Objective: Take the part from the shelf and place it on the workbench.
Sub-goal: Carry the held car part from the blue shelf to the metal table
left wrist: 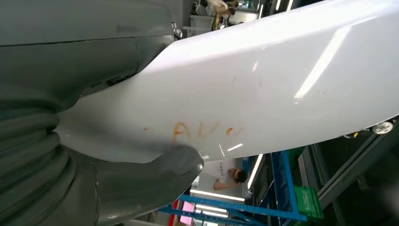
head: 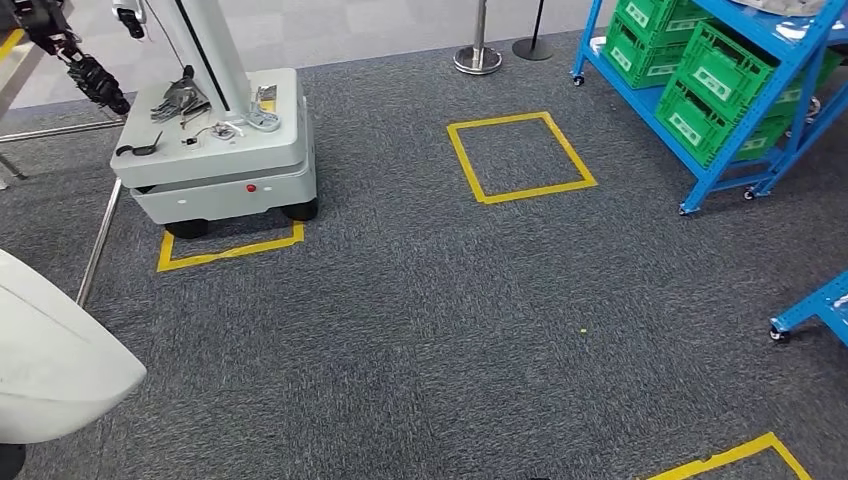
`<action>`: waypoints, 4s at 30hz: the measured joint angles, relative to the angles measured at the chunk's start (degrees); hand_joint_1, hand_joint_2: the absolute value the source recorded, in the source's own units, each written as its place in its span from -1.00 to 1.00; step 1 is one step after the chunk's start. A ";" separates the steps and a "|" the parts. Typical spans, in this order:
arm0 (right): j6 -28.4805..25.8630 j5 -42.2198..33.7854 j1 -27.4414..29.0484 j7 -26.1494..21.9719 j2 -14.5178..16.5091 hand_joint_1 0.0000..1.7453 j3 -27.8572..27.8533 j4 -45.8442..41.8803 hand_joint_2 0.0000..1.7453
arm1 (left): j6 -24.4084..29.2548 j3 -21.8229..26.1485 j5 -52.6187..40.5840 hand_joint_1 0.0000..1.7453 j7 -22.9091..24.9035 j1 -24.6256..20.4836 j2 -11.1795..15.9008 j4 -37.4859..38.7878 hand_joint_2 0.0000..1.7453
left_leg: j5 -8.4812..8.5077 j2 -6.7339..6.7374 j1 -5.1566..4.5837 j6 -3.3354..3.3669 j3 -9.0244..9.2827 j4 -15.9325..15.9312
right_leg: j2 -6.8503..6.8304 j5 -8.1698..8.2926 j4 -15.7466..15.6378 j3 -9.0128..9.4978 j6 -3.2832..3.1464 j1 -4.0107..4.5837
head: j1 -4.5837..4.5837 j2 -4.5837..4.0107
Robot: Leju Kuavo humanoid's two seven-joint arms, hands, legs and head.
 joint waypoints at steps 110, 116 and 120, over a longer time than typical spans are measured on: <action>-3.08 1.44 -0.42 0.43 -1.45 -1.00 -3.68 -0.04 -1.00 | 5.81 -4.49 -5.17 1.00 -5.91 -13.77 5.23 7.30 1.00 | 3.94 1.48 0.43 3.05 3.26 -5.44 | 0.08 -7.27 17.27 -8.09 3.37 -0.19 | 0.06 0.00; -3.03 1.40 -0.34 0.43 -2.11 -1.00 -3.70 -0.04 -1.00 | 5.76 -4.45 -6.05 1.00 -5.56 -13.38 3.61 6.44 1.00 | 4.02 -3.69 0.65 1.67 2.55 -4.74 | 4.27 0.95 2.35 -2.02 3.18 -0.76 | 0.12 0.00; -3.00 1.40 -0.63 0.42 -2.16 -1.00 -3.72 -0.04 -1.00 | 5.77 -4.01 -6.18 1.00 -5.54 -12.89 3.34 5.97 1.00 | 4.09 -4.34 0.78 0.14 1.48 -4.64 | 2.09 1.33 1.31 -1.79 1.91 -0.78 | 0.07 0.00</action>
